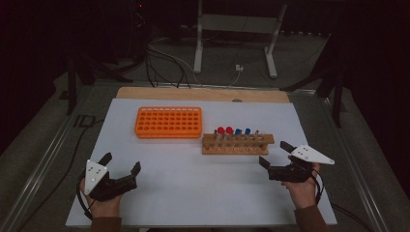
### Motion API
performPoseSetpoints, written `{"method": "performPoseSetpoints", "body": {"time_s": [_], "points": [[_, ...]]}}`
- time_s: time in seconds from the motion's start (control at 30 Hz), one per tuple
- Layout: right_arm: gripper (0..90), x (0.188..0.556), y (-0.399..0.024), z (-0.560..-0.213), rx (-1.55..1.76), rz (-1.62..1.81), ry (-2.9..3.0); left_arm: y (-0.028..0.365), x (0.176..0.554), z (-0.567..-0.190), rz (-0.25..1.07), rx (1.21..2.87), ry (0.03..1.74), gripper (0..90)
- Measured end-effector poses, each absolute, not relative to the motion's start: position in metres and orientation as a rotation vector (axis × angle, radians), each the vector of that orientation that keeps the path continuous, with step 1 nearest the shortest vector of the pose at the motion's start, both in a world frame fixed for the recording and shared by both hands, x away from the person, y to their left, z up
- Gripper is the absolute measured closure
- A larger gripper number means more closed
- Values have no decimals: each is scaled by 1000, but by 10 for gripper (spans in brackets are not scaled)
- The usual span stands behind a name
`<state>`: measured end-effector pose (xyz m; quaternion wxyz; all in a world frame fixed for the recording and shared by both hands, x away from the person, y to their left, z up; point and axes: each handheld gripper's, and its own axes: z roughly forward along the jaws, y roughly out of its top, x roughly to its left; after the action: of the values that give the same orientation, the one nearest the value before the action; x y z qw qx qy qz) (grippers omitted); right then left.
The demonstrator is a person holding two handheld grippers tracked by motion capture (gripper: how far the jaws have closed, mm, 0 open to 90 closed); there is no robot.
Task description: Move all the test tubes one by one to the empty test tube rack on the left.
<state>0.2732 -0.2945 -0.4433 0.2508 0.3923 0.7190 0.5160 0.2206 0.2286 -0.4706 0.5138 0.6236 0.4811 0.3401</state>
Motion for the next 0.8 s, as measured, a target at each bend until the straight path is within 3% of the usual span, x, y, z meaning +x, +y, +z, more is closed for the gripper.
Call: {"method": "performPoseSetpoints", "body": {"time_s": [0.37, 0.8], "points": [[2, 306, -297, -419, 1107, 1329, 1961, 229, 222, -472, 824, 1486, 1171, 7], [33, 337, -292, -414, 1157, 1256, 1976, 231, 219, -468, 832, 1466, 1194, 7]]}}
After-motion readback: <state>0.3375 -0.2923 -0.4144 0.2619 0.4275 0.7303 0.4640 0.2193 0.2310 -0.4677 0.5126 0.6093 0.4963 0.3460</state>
